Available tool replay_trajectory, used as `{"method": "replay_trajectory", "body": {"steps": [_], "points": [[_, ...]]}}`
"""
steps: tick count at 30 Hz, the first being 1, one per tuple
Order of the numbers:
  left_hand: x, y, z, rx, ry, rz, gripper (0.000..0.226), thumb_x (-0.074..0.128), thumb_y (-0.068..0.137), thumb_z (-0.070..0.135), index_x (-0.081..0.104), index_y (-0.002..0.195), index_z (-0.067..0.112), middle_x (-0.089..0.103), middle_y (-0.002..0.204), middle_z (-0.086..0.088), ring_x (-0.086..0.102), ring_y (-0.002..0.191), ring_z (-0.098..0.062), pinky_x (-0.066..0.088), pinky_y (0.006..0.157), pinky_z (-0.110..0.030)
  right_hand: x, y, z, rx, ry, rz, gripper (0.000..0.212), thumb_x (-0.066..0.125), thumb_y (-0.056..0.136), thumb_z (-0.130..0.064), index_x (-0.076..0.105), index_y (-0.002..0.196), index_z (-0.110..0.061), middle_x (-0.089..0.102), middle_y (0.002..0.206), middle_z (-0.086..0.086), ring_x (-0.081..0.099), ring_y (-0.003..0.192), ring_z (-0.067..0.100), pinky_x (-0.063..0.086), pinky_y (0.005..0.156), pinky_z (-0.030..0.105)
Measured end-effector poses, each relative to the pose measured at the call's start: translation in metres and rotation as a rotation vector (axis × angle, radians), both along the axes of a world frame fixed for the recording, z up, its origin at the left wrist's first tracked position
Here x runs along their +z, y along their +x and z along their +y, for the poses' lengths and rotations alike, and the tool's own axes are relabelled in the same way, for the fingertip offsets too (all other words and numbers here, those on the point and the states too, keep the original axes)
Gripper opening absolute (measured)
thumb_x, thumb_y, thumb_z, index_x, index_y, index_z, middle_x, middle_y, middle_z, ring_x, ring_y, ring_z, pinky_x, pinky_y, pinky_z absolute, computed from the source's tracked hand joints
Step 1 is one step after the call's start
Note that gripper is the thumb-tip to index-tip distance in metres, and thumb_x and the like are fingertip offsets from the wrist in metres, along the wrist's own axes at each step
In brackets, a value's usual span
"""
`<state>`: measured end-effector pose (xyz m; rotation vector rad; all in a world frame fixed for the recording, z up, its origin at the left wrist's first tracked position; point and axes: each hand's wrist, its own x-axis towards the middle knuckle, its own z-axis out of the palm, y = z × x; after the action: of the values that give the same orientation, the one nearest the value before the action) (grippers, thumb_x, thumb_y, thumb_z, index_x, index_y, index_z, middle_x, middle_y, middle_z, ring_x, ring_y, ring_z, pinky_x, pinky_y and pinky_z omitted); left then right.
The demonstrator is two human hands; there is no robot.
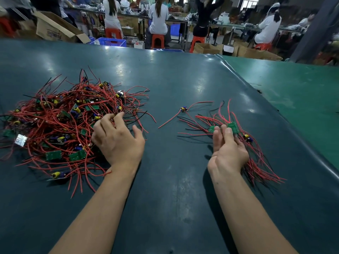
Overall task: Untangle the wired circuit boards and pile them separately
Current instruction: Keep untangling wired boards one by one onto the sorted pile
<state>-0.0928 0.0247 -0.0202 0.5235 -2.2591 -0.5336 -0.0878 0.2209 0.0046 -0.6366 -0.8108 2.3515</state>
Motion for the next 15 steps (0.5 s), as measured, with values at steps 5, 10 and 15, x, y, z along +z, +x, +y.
{"method": "replay_trajectory", "body": {"steps": [5,10,15], "points": [[-0.004,-0.003,-0.003,0.035,-0.033,-0.228,0.046,0.055,0.092,0.031,0.052,0.131,0.006,0.062,0.123,-0.018,0.049,0.117,-0.038,0.028,0.1,-0.047,0.0,0.001,0.001,0.018,0.02,-0.084,0.025,0.064,0.095,-0.023,0.057,0.08,-0.006,0.071,0.075,0.012,0.071,0.06,0.017,0.055,0.053,0.02],[-0.003,-0.004,-0.003,0.06,-0.038,-0.29,0.033,0.055,0.093,0.023,0.059,0.122,0.008,0.062,0.121,-0.017,0.048,0.116,-0.038,0.027,0.101,-0.046,-0.001,0.002,-0.006,0.176,0.231,-0.122,0.033,0.058,0.098,-0.031,0.054,0.071,-0.013,0.067,0.055,0.003,0.058,0.042,0.011,0.043,0.038,0.018],[-0.002,-0.006,-0.005,0.087,-0.036,-0.296,0.032,0.06,0.09,0.025,0.062,0.119,0.01,0.062,0.12,-0.017,0.046,0.117,-0.038,0.027,0.1,-0.046,-0.004,0.002,-0.015,0.241,0.389,-0.108,0.033,0.057,0.099,-0.028,0.053,0.07,-0.012,0.061,0.05,0.001,0.046,0.037,0.01,0.034,0.033,0.019]]}}
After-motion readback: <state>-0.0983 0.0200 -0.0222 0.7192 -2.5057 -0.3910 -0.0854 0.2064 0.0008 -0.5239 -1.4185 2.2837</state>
